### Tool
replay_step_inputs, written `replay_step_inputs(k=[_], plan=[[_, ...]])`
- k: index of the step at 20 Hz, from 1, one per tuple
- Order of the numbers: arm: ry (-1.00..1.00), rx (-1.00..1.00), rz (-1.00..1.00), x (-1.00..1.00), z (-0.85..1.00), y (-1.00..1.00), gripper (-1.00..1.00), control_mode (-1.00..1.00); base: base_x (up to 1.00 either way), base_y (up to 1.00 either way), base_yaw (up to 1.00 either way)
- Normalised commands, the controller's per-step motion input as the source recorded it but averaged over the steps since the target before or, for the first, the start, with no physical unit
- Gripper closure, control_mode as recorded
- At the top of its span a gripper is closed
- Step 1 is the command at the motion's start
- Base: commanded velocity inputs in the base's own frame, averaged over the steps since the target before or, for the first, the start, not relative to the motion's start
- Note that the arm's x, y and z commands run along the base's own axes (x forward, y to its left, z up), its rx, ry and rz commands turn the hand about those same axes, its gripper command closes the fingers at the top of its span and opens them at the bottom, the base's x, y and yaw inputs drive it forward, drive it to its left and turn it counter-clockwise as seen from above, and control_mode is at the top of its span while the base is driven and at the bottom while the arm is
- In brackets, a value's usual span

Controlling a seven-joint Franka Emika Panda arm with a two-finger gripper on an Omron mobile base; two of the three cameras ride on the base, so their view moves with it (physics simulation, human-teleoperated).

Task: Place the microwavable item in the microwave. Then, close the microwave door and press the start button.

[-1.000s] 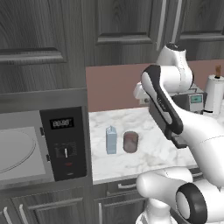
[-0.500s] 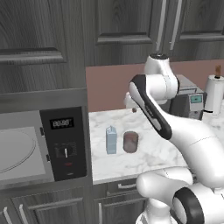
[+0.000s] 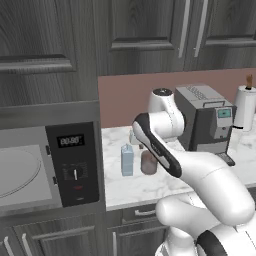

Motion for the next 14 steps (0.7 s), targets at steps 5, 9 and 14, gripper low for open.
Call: replay_step_inputs(k=[5,9,14], plan=[[0.01,0.12,0.00,0.00,-0.12,-0.31,-1.00,-1.00,0.00,0.00,0.00],[0.07,0.12,-0.01,0.01,-0.06,-0.41,-1.00,-1.00,0.00,0.00,0.00],[0.17,0.05,-0.03,0.14,-0.28,-0.22,-1.00,-1.00,0.00,0.00,0.00]])
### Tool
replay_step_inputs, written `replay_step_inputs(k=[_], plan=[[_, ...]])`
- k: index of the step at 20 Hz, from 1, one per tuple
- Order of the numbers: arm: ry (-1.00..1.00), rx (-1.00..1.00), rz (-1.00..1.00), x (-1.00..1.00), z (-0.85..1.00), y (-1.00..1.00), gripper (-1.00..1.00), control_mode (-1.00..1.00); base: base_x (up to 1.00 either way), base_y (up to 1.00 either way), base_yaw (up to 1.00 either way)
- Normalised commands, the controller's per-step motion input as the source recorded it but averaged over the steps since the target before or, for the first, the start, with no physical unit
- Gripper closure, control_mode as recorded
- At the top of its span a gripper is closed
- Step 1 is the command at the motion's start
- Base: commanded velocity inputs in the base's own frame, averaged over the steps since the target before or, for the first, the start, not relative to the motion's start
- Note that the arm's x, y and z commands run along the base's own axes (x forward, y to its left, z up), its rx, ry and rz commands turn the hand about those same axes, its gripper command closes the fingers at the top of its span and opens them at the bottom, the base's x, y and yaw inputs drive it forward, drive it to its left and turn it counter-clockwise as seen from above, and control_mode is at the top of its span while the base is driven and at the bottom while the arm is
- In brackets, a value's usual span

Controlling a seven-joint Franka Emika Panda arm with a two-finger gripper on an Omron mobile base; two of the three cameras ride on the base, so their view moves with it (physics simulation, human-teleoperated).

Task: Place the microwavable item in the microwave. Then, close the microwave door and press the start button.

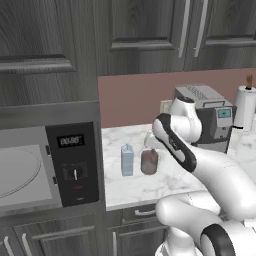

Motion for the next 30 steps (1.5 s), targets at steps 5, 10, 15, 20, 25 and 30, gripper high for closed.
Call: replay_step_inputs(k=[5,10,15,20,25,30], plan=[[0.15,0.00,-0.03,0.11,-0.25,-0.09,-1.00,-1.00,0.00,0.00,0.00],[0.08,0.00,-0.02,0.01,-0.13,-0.10,-1.00,-1.00,0.00,0.00,0.00],[0.07,0.00,-0.02,0.00,-0.13,-0.05,-1.00,-1.00,0.00,0.00,0.00],[0.11,0.00,-0.02,0.03,-0.20,0.00,-1.00,-1.00,0.00,0.00,0.00],[0.06,0.00,-0.03,0.08,-0.10,0.00,-1.00,-1.00,0.00,0.00,0.00],[0.00,0.00,-0.05,0.03,0.00,-0.01,-1.00,-1.00,0.00,0.00,0.00]])
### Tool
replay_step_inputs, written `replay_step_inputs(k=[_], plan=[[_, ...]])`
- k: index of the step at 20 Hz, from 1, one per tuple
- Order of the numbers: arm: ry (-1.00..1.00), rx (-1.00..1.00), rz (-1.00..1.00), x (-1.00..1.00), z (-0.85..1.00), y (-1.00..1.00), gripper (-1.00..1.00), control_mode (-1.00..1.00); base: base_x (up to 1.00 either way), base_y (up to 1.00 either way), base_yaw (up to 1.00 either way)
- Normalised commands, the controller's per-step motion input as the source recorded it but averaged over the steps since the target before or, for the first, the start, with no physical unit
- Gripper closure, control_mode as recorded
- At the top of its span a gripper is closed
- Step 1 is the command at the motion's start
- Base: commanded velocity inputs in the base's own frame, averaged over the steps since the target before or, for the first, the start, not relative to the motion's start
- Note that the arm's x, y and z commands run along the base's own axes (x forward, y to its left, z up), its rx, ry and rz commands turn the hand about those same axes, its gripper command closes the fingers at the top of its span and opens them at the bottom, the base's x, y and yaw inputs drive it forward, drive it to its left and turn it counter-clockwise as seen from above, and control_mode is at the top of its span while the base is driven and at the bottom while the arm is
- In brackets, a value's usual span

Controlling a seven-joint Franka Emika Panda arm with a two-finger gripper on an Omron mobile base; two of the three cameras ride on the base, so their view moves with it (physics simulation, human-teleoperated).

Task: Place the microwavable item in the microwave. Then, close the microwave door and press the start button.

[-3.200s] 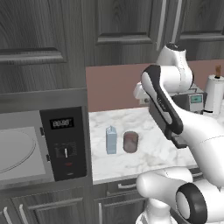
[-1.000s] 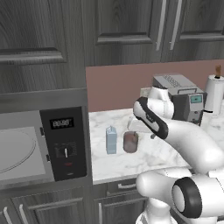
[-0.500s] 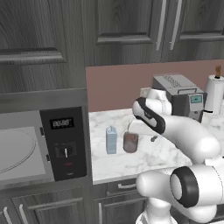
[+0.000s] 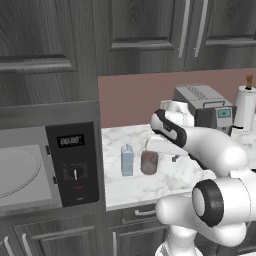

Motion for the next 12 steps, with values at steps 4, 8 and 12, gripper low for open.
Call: replay_step_inputs(k=[4,8,12], plan=[[0.02,0.00,-0.02,0.09,-0.05,0.00,-1.00,-1.00,0.00,0.00,0.00],[0.03,0.00,-0.01,0.19,-0.11,0.00,-1.00,-1.00,0.00,0.00,0.00],[0.01,0.00,0.00,0.24,-0.03,0.00,-1.00,-1.00,0.00,0.00,0.00]])
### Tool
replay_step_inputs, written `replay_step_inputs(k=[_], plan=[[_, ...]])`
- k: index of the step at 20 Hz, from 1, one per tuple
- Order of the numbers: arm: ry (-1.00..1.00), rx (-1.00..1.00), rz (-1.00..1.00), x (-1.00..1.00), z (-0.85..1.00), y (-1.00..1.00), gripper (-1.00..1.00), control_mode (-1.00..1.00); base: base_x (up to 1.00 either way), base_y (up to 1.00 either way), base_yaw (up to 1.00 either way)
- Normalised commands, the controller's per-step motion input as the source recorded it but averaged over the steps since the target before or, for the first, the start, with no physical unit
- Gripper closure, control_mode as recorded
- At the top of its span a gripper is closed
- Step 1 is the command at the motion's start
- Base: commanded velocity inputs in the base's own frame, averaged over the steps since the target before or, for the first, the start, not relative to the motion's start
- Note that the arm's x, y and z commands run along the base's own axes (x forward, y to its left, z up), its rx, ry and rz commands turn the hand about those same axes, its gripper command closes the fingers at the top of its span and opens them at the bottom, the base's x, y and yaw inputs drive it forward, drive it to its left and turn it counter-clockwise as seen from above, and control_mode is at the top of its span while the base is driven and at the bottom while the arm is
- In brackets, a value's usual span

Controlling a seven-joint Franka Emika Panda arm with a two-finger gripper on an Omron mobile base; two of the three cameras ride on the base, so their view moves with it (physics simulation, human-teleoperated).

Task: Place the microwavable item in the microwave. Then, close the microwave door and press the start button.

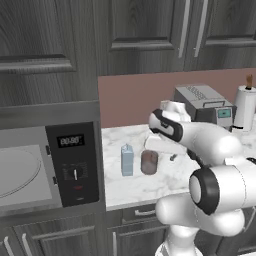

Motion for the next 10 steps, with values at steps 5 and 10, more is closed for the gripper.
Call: replay_step_inputs(k=[5,10], plan=[[0.03,0.00,0.00,0.22,-0.05,-0.01,-1.00,-1.00,0.00,0.00,0.00],[0.04,0.00,0.00,0.07,-0.19,0.00,-1.00,-1.00,0.00,0.00,0.00]])
